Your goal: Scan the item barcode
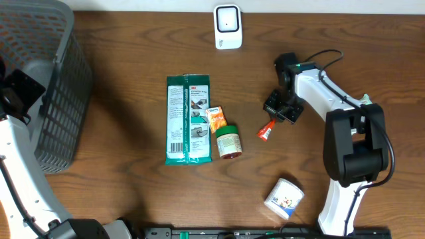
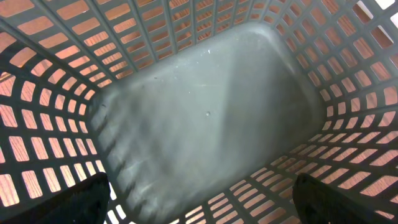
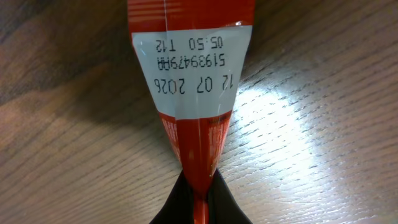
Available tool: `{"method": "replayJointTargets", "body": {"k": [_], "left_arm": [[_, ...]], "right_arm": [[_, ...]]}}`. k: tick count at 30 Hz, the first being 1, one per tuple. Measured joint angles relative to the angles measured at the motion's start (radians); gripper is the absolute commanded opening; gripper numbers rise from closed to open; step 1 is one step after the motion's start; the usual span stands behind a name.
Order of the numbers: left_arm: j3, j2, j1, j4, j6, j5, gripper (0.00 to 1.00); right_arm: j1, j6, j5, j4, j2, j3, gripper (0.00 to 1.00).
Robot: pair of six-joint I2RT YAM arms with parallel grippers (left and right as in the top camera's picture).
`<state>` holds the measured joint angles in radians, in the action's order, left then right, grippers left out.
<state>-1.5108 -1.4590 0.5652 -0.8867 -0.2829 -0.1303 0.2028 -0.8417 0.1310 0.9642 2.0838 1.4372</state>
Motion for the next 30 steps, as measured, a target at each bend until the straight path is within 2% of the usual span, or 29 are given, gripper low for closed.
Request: {"method": "replayJointTargets", "body": {"k": [23,30], "left_arm": [[0.000,0.000,0.000,0.000,0.000,0.000,0.93],[0.000,0.000,0.000,0.000,0.000,0.000,0.93]], "right_arm": [[-0.031,0.023,0.064,0.015,-0.002,-0.002,0.01],[-0.058,0.051,0.078,0.053,-0.051,-0.011,0.01]]}}
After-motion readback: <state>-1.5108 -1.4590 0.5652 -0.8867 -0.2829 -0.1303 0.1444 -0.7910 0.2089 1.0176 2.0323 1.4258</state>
